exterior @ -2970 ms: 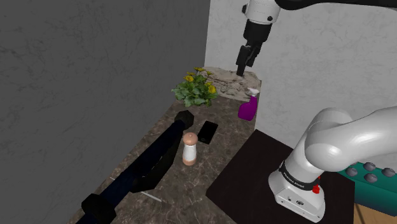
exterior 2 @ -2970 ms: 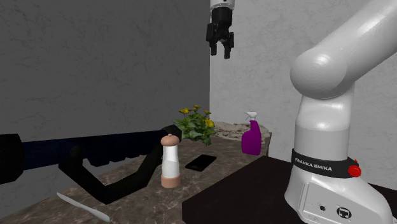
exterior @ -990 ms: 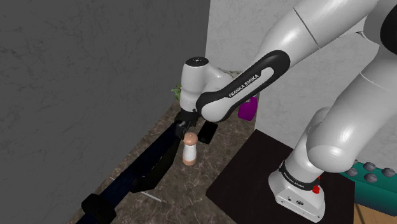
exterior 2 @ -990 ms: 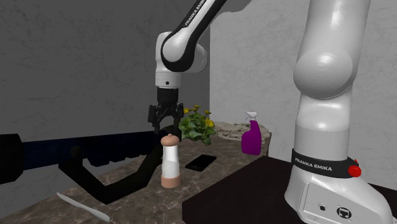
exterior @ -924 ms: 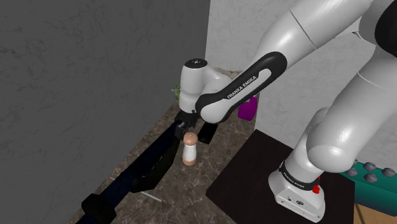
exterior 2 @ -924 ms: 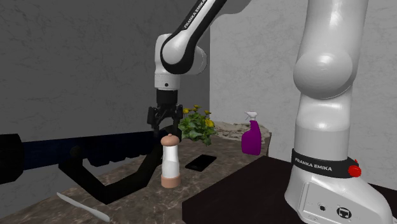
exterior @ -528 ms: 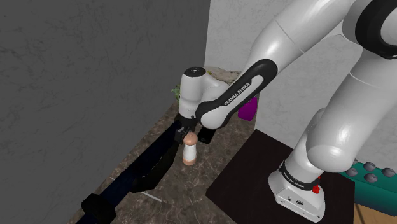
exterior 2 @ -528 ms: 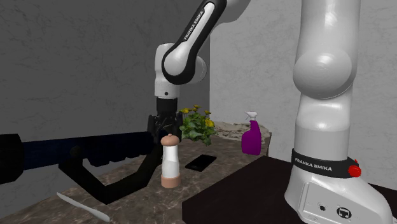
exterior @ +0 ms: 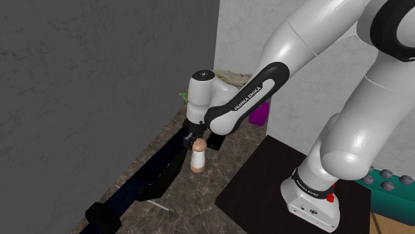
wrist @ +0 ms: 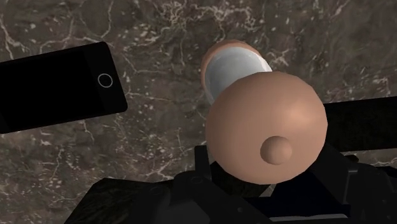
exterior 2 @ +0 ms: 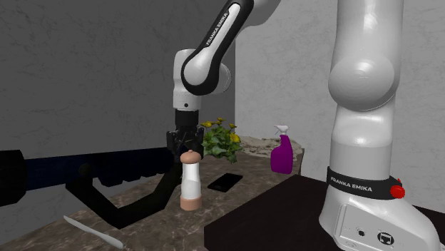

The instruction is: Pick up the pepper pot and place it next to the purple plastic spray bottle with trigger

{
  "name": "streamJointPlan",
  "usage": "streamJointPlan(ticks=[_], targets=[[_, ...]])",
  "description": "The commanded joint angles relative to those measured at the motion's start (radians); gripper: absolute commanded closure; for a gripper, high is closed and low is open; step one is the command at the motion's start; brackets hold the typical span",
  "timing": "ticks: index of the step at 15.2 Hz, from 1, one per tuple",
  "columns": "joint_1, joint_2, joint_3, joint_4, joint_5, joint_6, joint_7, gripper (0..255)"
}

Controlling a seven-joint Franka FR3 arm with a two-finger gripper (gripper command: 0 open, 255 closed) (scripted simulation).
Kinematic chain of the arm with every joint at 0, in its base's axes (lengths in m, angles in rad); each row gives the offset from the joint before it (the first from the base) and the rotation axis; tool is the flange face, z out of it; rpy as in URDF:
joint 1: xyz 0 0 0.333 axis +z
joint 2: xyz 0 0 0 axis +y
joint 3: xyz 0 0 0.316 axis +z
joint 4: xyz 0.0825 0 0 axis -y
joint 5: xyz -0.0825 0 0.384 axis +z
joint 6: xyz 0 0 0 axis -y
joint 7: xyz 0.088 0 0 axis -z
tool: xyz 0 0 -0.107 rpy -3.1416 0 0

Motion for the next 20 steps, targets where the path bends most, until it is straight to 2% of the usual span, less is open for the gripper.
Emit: streamJointPlan(ticks=[1,8,20], targets=[[0.0,0.0,0.0,0.0,0.0,0.0,0.0,255],[0.0,0.001,0.0,0.0,0.0,0.0,0.0,255],[0.011,-0.145,-0.002,0.038,0.093,-0.175,-0.074,255]])
